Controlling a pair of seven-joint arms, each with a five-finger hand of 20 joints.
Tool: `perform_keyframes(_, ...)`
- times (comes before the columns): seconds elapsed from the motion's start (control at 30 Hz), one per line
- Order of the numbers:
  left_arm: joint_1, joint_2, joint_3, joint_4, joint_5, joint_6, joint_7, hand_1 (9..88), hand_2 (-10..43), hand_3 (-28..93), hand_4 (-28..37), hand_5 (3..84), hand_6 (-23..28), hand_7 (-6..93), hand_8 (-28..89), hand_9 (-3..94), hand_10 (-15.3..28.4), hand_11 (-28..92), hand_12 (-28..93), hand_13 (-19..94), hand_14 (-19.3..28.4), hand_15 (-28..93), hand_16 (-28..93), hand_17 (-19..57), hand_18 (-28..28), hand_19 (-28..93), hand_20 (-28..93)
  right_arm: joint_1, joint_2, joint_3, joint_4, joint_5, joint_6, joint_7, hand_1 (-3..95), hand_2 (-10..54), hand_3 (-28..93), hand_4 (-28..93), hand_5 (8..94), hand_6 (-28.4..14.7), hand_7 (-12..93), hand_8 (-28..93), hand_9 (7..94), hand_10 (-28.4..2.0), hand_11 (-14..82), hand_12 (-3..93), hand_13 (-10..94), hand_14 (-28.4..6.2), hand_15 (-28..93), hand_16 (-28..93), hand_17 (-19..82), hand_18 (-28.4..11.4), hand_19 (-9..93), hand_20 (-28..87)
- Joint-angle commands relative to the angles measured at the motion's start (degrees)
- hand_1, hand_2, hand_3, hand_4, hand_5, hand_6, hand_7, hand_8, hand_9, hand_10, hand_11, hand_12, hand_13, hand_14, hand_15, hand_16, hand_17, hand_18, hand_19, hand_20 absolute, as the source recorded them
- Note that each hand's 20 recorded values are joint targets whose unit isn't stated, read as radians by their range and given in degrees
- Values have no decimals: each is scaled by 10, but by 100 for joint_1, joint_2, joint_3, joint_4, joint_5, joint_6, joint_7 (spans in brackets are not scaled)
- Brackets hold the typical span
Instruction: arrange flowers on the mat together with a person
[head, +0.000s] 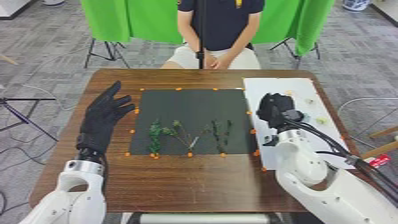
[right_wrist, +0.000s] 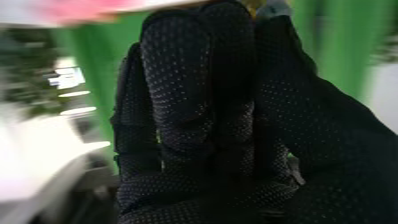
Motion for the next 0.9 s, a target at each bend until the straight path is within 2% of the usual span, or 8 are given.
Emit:
perform_keyframes(0.03,-30,111,78,-89,-12,21,131,204,78,776,-283,333,43,113,-97,354,185,255,83,255,261,501,-102,-88,239,477,121,1598,-1058,-1128,-192,223,-334,-804,576,-95,688,-282,832,39,209,13,911,-36,176,400,863,-24,466,281,325,-171,802,130)
perform_keyframes(0.1,-100,96,77,-104,-8,2,97,204,78,776,-283,333,43,113,-97,354,186,254,83,255,262,501,-102,-88,239,478,121,1772,-1370,-1350,-23,198,-379,-949,572,-95,690,-283,833,42,208,15,921,-32,176,401,870,-24,477,259,324,-171,801,130)
perform_keyframes(0.2,-206,8,47,-113,113,-114,28,205,78,776,-283,333,43,112,-96,354,186,254,83,255,262,501,-102,-86,239,484,124,1875,-1782,-1577,276,125,-491,-1141,570,-95,690,-283,834,46,206,14,929,-32,180,398,878,-24,482,248,324,-170,801,130)
perform_keyframes(0.4,-401,-122,28,-161,253,-248,37,205,77,777,-283,333,43,113,-96,355,186,254,83,256,263,501,-103,-84,238,490,127,1755,-2558,-1772,703,190,-739,-1371,567,-95,684,-283,832,49,205,11,928,-37,184,405,875,-27,492,247,319,-169,801,132)
perform_keyframes(0.5,-644,-84,147,-98,248,-290,106,205,77,777,-283,333,42,113,-96,356,186,254,83,258,263,502,-102,-83,238,491,128,1789,-2803,-1954,837,166,-770,-1443,566,-95,682,-283,828,51,208,7,919,-37,213,393,870,-30,503,244,312,-170,799,137)
perform_keyframes(0.57,-886,-147,260,1,247,-427,65,205,77,777,-283,333,42,113,-96,356,186,254,83,257,262,501,-103,-83,238,491,128,2102,-2729,-2398,907,276,-653,-1345,566,-95,677,-283,828,52,205,1,913,-40,233,391,866,-32,511,244,306,-169,796,138)
perform_keyframes(0.67,-1086,-185,358,72,306,-539,-22,206,77,776,-283,334,42,111,-97,356,186,254,83,257,263,501,-103,-83,238,491,128,2315,-2799,-2664,1075,243,-525,-1233,564,-95,666,-283,826,55,198,-8,900,-48,274,367,855,-36,528,241,297,-161,783,135)
perform_keyframes(0.9,-1182,-280,384,117,392,-649,-91,206,77,776,-283,334,42,112,-96,356,186,253,83,257,263,501,-102,-82,238,492,129,2391,-3026,-2742,1315,-126,-732,-1264,563,-95,650,-283,825,61,191,-17,883,-53,329,349,850,-37,542,236,293,-158,778,138)
